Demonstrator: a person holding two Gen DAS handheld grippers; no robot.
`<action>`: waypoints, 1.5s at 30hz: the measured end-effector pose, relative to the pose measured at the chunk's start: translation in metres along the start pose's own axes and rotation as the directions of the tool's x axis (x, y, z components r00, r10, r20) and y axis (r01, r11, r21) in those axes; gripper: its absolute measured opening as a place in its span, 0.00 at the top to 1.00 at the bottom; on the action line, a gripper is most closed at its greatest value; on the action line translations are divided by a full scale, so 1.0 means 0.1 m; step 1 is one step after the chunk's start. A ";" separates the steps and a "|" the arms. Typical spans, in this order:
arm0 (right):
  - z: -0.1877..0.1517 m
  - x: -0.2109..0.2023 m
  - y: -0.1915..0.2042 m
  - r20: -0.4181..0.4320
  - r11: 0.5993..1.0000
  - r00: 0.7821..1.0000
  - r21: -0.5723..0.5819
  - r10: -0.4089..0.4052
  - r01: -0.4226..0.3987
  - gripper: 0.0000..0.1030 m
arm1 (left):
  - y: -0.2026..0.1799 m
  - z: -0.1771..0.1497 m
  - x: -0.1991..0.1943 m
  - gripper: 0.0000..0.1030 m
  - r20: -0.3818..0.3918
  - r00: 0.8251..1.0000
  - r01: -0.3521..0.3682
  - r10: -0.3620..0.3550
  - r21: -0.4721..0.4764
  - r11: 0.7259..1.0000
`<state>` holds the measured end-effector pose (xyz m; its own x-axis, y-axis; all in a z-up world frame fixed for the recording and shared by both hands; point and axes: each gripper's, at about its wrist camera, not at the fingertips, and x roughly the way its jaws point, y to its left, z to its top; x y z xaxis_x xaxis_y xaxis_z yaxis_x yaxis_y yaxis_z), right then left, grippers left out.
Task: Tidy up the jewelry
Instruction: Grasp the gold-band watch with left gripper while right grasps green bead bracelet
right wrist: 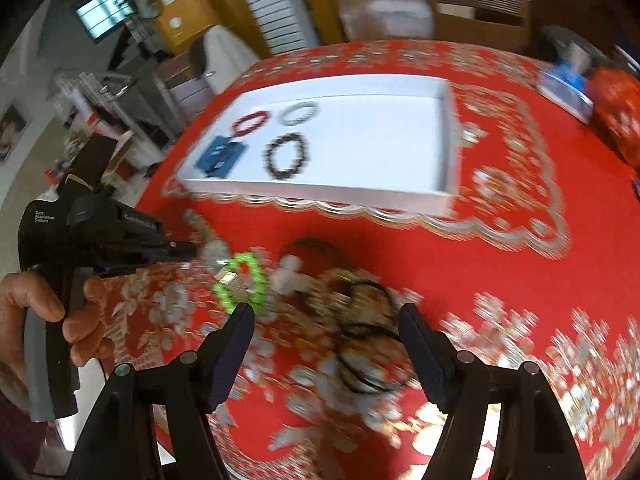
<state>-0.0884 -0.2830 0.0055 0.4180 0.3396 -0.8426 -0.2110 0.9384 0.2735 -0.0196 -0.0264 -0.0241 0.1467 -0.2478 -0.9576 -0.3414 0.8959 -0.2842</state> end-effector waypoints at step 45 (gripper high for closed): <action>0.16 0.70 0.74 -0.135 0.981 0.987 -0.164 0.082 -0.104 0.42 | 0.60 0.11 -0.64 0.66 0.061 0.998 0.027 -0.026 -0.015 1.000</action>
<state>-0.0606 -0.1886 -0.0260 0.2761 0.4041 -0.8721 -0.3952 0.8748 0.2802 -0.0394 0.0468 0.0203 0.2124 -0.2483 -0.9451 -0.3511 0.8832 -0.3109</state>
